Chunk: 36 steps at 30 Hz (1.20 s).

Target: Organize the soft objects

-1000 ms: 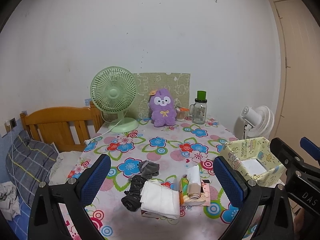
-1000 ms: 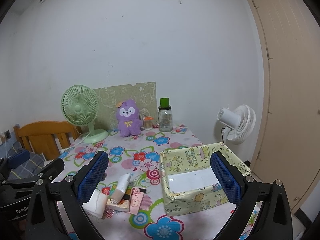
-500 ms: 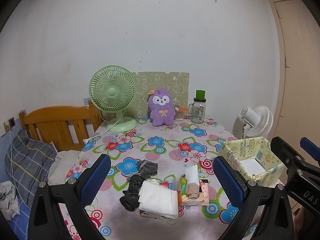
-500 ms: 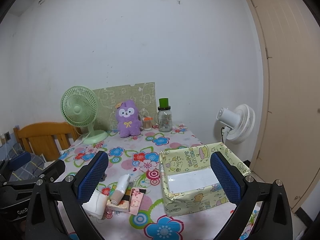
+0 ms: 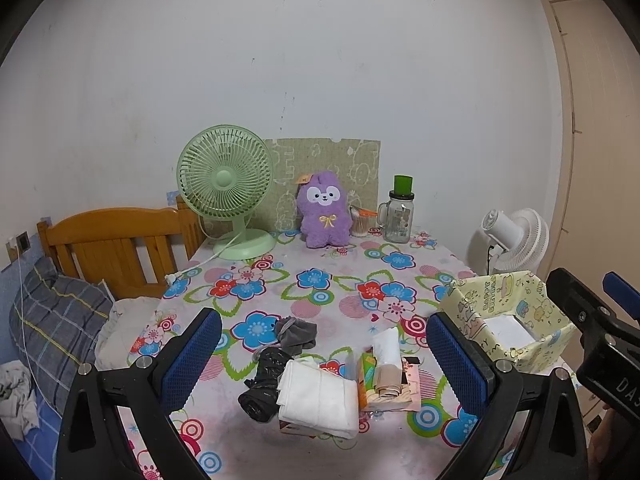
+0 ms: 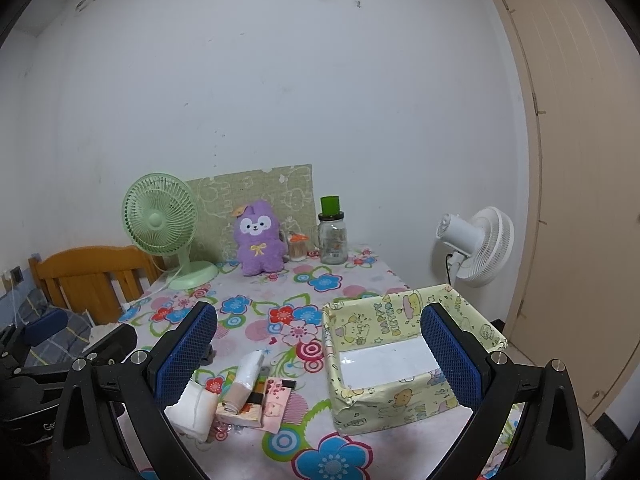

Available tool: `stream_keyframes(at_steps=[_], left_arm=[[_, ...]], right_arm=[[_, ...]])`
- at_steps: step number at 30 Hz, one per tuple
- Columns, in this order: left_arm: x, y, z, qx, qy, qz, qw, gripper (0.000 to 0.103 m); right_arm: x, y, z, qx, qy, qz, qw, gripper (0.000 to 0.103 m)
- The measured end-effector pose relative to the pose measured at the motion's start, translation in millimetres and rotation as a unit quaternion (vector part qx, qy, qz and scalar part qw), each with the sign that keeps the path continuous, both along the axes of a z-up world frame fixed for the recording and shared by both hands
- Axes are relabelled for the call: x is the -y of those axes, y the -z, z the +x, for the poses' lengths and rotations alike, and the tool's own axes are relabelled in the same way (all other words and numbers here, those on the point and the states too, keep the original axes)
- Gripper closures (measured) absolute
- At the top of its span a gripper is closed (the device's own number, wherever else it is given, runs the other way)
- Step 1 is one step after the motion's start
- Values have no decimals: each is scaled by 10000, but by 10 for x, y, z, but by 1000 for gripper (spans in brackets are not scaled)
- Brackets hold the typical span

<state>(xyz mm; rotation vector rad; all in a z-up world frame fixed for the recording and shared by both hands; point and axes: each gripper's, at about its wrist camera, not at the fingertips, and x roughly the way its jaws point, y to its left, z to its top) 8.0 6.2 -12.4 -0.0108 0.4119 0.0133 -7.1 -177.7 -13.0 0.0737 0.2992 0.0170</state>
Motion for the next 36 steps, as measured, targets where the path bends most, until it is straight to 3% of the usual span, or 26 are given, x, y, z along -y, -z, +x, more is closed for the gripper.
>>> stream_keyframes(at_steps=[20, 36], left_arm=[[-66, 215, 294, -284, -51, 88, 9995, 1], [-279, 709, 666, -1086, -98, 34, 9940, 7]], right_arm=[[-195, 176, 343, -185, -152, -37, 9997, 0], [-509, 583, 736, -764, -408, -70, 9962, 4]])
